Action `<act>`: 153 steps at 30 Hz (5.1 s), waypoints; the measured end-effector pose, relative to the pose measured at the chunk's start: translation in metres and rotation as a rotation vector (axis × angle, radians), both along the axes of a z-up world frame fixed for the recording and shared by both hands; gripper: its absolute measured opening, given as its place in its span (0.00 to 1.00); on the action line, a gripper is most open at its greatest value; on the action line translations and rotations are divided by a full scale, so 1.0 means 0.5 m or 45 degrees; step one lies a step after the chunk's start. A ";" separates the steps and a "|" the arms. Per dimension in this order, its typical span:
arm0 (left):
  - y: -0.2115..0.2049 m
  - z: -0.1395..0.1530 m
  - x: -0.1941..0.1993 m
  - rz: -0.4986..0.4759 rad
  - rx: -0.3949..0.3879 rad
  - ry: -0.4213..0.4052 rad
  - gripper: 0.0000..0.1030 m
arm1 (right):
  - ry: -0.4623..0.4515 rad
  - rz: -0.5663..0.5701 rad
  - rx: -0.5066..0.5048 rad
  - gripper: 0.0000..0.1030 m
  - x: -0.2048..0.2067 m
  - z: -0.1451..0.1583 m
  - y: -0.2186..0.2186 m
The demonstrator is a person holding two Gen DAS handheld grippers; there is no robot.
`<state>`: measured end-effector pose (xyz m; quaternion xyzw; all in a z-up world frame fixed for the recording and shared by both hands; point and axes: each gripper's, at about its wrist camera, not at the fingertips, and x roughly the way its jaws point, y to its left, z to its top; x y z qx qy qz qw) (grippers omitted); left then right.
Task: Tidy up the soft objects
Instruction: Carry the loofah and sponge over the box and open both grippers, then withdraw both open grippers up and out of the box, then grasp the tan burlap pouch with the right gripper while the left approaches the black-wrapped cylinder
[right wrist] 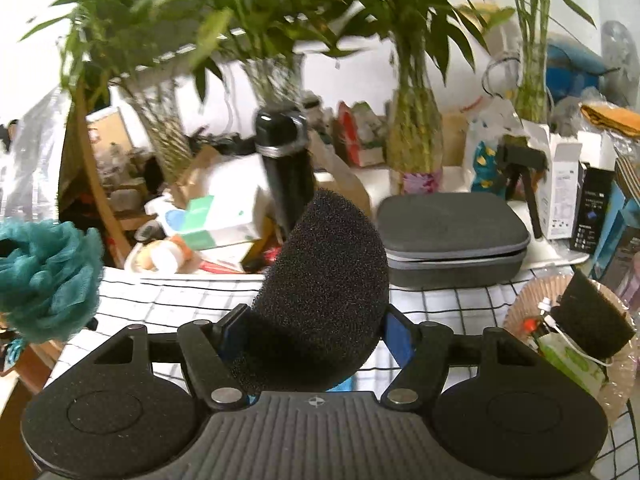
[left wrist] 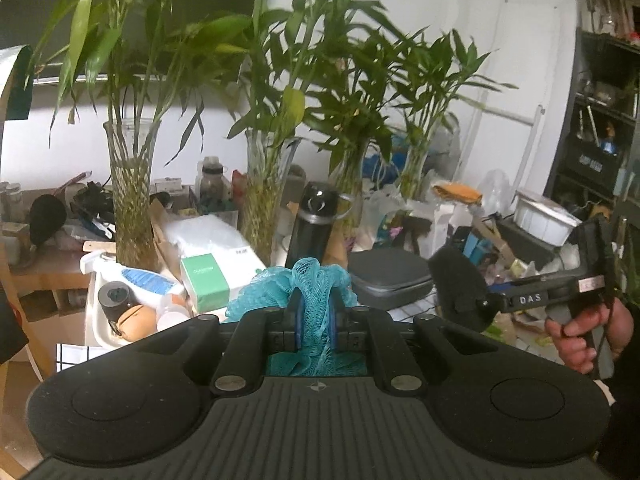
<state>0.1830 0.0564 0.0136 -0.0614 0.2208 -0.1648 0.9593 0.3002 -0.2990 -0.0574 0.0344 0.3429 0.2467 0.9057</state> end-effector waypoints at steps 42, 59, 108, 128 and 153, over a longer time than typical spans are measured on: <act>-0.135 -0.053 -0.244 -0.174 0.257 0.189 0.48 | -0.039 0.525 0.037 0.71 -0.305 0.032 0.001; -0.115 -0.059 -0.239 -0.055 0.290 0.222 0.55 | 0.030 0.619 -0.077 0.76 -0.321 0.016 0.008; -0.069 -0.081 -0.194 0.208 0.324 0.316 0.85 | -0.029 0.284 -0.229 1.00 -0.276 -0.001 -0.003; -0.036 -0.053 -0.149 0.145 0.270 0.155 0.84 | -0.023 -0.016 -0.161 1.00 -0.195 -0.016 -0.042; 0.020 -0.110 0.041 0.068 0.136 0.320 0.84 | -0.022 -0.057 -0.177 1.00 -0.082 -0.066 -0.039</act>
